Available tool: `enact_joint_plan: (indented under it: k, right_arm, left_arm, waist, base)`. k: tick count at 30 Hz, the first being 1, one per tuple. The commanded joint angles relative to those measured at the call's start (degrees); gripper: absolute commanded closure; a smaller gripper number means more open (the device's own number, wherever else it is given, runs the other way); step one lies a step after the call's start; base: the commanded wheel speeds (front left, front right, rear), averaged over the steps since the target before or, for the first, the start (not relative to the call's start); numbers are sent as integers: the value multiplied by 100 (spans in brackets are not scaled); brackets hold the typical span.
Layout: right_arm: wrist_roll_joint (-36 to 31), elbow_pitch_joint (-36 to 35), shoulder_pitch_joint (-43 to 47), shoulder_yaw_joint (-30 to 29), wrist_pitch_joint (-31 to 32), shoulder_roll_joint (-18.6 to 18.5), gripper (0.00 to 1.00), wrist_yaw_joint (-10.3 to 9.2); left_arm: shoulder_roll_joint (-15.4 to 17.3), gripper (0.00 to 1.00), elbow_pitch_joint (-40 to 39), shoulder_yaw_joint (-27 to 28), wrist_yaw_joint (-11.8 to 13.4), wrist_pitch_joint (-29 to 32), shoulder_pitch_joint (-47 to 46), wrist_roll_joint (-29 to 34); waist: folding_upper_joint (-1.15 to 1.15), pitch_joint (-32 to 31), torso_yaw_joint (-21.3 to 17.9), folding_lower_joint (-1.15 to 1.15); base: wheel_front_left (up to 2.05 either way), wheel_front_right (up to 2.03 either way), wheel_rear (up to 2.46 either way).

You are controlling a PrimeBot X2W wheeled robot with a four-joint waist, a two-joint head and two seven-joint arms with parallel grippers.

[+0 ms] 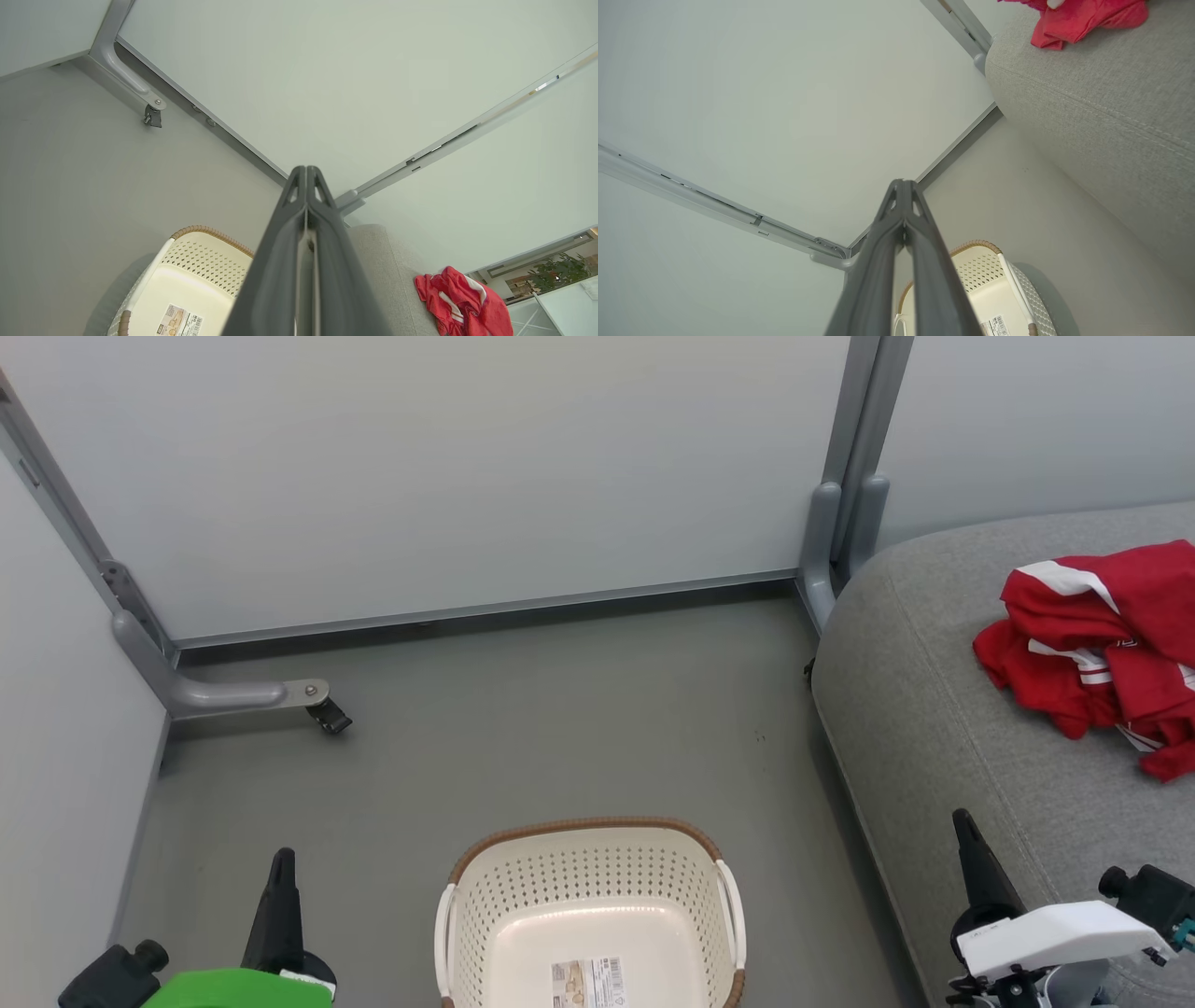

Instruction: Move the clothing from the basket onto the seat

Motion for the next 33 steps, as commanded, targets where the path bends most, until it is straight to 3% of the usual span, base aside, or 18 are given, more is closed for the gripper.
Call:
enact_joint_plan:
  k: [1,33]
  right_arm:
    - [192,-30,-139,-34,44,-45,100,-2]
    - [2043,94,-434,-247,522,-59,100,-3]
  left_arm:
    - [53,100,-31,44,-22,31,-196,-189]
    - [71,100,236,273,-96,508,-672,-2075]
  waist:
    - [0,9,-1,0]
    - [0,173,-26,0]
  base:
    - [0,0,0]
    - [0,0,0]
